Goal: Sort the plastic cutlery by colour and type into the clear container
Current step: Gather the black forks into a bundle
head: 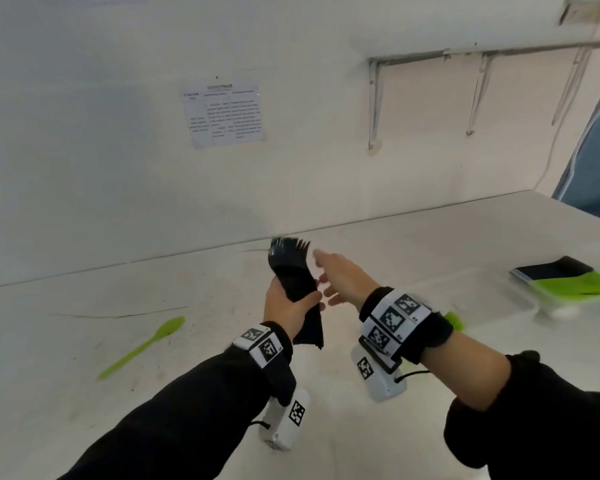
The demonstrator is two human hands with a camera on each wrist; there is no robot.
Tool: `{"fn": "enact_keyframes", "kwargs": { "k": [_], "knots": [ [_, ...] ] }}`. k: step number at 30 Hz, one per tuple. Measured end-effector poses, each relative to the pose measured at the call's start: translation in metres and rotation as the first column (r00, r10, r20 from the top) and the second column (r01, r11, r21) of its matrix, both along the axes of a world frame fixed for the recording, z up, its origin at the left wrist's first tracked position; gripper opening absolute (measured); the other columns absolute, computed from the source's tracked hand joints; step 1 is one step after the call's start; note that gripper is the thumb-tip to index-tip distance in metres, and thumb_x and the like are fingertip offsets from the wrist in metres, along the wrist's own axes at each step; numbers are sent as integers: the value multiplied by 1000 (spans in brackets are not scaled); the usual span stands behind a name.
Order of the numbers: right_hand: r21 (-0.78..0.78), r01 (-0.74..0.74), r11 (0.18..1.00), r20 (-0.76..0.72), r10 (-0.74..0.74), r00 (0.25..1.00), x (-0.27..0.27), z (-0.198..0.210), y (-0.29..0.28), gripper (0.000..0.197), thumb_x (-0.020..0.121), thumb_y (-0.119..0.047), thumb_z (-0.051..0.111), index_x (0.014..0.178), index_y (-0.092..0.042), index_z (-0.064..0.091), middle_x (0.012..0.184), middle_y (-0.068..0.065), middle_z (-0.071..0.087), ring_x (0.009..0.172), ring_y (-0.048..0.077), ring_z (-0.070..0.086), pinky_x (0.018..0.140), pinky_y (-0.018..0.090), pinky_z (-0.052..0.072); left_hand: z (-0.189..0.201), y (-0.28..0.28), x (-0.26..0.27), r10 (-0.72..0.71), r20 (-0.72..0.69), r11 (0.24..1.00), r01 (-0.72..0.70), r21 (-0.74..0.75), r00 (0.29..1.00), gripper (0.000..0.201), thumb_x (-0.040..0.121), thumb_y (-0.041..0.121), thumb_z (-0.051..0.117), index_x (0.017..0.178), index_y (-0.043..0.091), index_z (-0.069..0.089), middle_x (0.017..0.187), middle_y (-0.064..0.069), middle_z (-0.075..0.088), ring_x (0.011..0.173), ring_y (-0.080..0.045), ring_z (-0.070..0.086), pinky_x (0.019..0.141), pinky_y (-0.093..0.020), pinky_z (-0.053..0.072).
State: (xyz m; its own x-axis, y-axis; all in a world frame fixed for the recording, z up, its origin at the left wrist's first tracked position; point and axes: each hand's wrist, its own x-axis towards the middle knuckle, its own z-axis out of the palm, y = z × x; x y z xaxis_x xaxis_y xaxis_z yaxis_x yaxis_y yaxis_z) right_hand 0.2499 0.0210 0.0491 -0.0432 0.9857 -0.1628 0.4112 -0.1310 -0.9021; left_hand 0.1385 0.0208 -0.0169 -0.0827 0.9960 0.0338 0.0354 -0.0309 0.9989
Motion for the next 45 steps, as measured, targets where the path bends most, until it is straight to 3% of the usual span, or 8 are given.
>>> {"fn": "enact_keyframes", "kwargs": {
  "k": [5,14,22,27,33,38,42,45],
  "knots": [
    [-1,-123,992,-52,123,991,63,45,13,54,94,-54,38,125,-12,49,115,8,56,84,22,61,84,36,55,9,3,34,-57,-289,992,88,94,956,40,79,1,67,106,22,45,86,9,65,65,-5,63,57,-6,47],
    [92,-250,964,218,225,950,82,13,13,45,81,-46,66,110,-14,58,107,7,65,98,22,62,90,35,51,15,1,95,132,-218,984,-101,147,967,43,80,3,65,117,15,45,88,3,61,78,-14,62,71,-24,49],
    [197,-225,954,326,153,933,94,16,21,75,82,-45,65,138,-7,33,122,11,56,110,26,56,84,26,45,23,2,133,193,17,971,-193,141,981,43,86,-1,58,122,13,39,96,4,58,90,-13,60,82,-33,52],
    [253,-316,914,398,200,895,112,22,28,46,81,-37,68,116,-11,59,112,6,65,104,20,61,81,23,44,26,-3,143,15,225,997,-31,71,974,55,73,-10,53,117,21,41,101,0,57,100,-20,58,90,-39,51],
    [192,-449,873,470,320,823,133,25,42,41,83,-33,66,118,-12,60,114,4,66,109,18,59,97,30,45,29,0,150,-168,549,983,180,33,819,82,43,-3,31,123,11,43,97,-7,54,82,-18,47,64,-29,36],
    [196,-504,841,608,299,735,152,31,50,40,84,-30,65,119,-13,57,113,5,65,98,19,61,88,27,47,16,-3,144,-274,22,960,275,-54,961,84,75,-3,50,149,19,20,155,-1,23,140,-17,25,101,-25,26],
    [-4,-598,802,769,385,511,172,33,53,49,83,-27,68,127,-15,52,117,3,63,91,14,56,81,22,40,-9,0,116,-353,-538,932,239,-271,766,116,75,42,75,150,19,-11,158,1,-7,146,-19,-1,119,-41,9],
    [-229,-623,748,821,492,290,175,20,53,61,81,-29,69,135,-17,43,125,-1,59,106,17,58,87,21,40,-23,1,101,-474,-532,872,287,-397,702,138,64,49,81,143,19,-29,157,1,-18,146,-21,-5,120,-42,9]
  ]
}}
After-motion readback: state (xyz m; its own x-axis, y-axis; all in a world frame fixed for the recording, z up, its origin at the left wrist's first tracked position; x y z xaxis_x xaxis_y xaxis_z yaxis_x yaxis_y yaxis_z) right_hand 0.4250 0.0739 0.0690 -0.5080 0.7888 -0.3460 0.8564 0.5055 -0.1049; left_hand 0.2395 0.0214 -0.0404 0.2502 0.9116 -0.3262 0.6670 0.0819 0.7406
